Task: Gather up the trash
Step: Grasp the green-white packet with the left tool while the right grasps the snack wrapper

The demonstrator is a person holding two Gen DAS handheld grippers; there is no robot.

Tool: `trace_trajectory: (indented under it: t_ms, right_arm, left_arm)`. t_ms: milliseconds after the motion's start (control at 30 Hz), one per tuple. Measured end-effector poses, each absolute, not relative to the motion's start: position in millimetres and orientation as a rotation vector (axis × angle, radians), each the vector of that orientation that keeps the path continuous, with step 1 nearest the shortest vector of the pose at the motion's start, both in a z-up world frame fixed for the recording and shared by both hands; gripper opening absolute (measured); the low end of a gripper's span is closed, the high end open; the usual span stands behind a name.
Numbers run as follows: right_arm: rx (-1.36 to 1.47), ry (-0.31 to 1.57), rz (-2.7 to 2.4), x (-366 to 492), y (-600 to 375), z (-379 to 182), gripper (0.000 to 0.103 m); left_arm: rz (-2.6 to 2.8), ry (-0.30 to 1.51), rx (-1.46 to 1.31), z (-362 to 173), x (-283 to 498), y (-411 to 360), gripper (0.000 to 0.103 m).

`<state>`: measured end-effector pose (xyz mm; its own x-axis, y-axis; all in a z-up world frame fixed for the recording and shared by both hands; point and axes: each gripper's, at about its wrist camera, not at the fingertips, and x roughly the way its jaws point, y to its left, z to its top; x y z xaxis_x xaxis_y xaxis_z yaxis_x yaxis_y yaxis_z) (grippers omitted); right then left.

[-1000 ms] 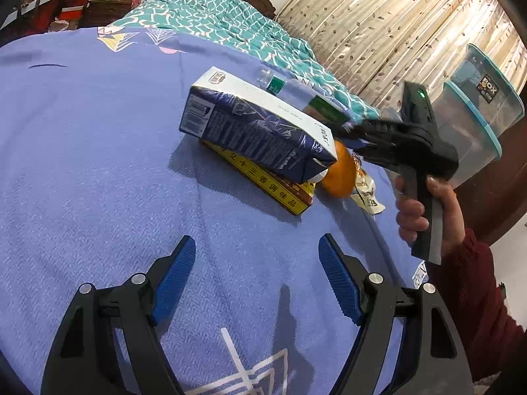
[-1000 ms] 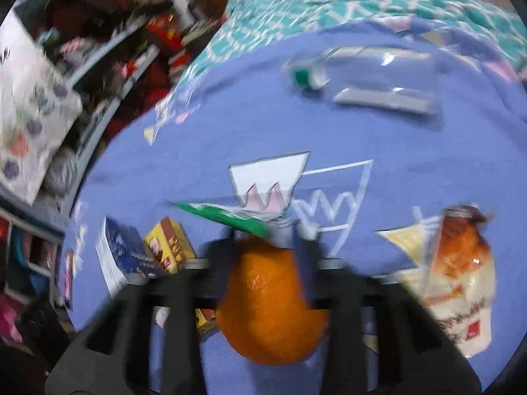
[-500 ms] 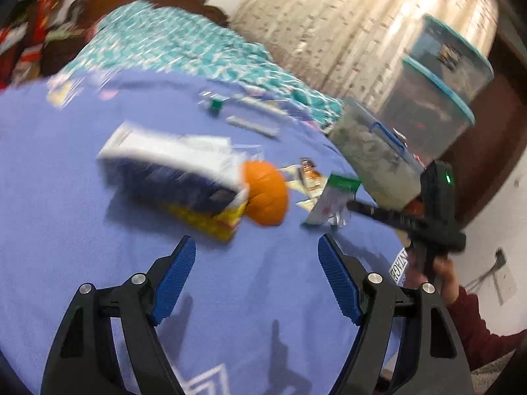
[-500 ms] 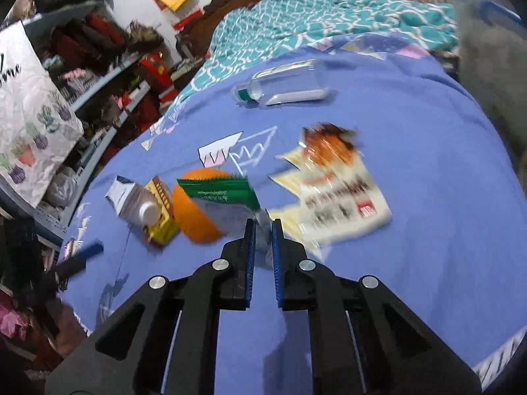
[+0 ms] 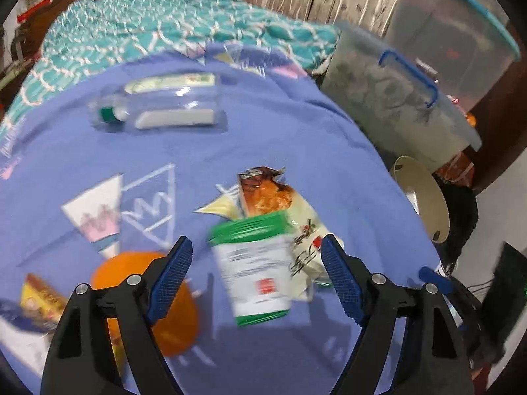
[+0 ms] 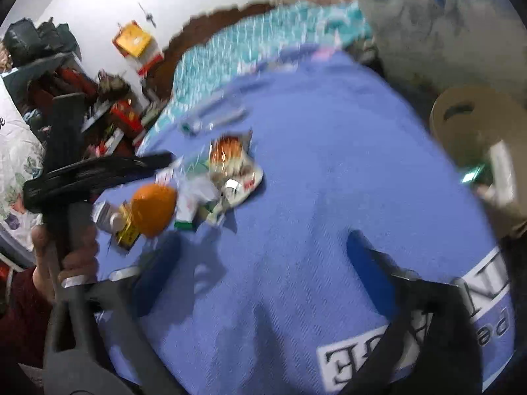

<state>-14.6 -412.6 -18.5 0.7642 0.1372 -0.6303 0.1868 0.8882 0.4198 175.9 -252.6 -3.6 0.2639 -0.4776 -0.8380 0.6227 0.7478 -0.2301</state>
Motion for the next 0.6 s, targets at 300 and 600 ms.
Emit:
trace_trajectory:
  t_ms: [300, 600]
  right_arm:
    - [0.421, 0.828, 0.088, 66.0, -440.7, -20.7, 0.064]
    - [0.428, 0.96, 0.224, 137.3, -417.5, -49.5, 0.017]
  left_arm:
    - [-0.691, 1.067, 0.233, -20.9, 154.3, -262.6, 0.079]
    - [-0.634, 1.104, 0.266, -42.8, 153.1, -261.8, 0.077]
